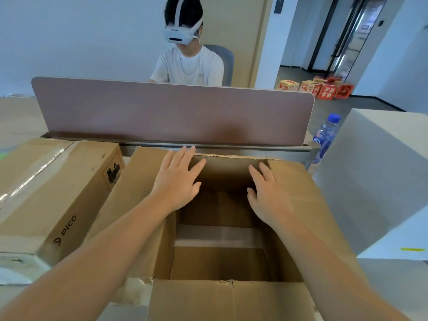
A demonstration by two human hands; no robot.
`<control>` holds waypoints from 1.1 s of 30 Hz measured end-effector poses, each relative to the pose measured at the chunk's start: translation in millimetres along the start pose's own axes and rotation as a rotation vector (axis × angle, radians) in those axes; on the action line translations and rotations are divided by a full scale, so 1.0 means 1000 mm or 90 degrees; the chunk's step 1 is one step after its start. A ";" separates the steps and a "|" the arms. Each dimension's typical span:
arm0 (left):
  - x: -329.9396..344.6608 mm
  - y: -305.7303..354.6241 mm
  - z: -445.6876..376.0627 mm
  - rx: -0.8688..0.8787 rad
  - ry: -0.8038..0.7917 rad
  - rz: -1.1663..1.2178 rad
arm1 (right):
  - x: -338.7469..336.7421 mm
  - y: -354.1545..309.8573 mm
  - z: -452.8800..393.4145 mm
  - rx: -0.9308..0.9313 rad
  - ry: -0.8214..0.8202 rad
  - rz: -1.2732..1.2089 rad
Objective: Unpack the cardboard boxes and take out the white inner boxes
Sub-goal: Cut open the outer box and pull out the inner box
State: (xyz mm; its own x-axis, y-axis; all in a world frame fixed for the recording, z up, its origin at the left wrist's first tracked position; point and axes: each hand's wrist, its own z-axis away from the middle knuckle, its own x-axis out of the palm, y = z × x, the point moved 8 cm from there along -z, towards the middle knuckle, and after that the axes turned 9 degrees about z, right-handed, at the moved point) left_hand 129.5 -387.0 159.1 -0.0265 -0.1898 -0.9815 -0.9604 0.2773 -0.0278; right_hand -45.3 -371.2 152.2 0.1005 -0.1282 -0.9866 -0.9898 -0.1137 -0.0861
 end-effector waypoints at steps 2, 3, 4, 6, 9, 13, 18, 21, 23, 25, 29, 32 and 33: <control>-0.006 -0.008 -0.012 -0.056 0.015 0.004 | -0.005 0.003 -0.014 0.003 0.002 0.016; -0.007 -0.012 -0.018 -0.084 0.018 0.013 | -0.006 0.004 -0.023 0.004 0.000 0.023; -0.006 -0.016 -0.025 -0.110 0.016 0.028 | -0.006 0.007 -0.031 0.005 -0.004 0.030; -0.002 -0.023 -0.039 -0.152 0.006 0.059 | -0.004 0.012 -0.049 0.010 -0.010 0.050; 0.011 -0.030 -0.059 -0.198 -0.023 0.092 | 0.006 0.024 -0.073 0.027 -0.029 0.049; 0.047 -0.040 -0.075 -0.222 -0.121 0.111 | 0.027 0.044 -0.097 0.055 -0.078 0.036; 0.067 -0.045 -0.082 -0.205 -0.141 0.100 | 0.049 0.056 -0.107 0.056 -0.123 0.010; 0.066 -0.047 -0.077 -0.213 -0.124 0.115 | 0.050 0.054 -0.102 0.052 -0.130 0.031; 0.064 -0.048 -0.069 -0.222 -0.117 0.115 | 0.050 0.051 -0.096 0.054 -0.128 0.055; 0.064 -0.049 -0.060 -0.227 -0.117 0.110 | 0.050 0.045 -0.088 0.051 -0.122 0.075; 0.063 -0.054 -0.041 -0.236 -0.114 0.113 | 0.049 0.035 -0.076 0.045 -0.103 0.101; 0.063 -0.055 -0.035 -0.237 -0.104 0.139 | 0.050 0.031 -0.070 0.050 -0.112 0.117; 0.064 -0.056 -0.035 -0.239 -0.104 0.150 | 0.051 0.031 -0.069 0.053 -0.117 0.120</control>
State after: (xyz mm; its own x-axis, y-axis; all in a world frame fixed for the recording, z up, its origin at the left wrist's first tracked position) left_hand 171.7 -447.1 104.7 -0.2401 -0.0031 -0.9707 -0.9683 -0.0706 0.2397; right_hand -64.0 -448.7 109.1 -0.0987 0.0422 -0.9942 -0.9949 -0.0227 0.0978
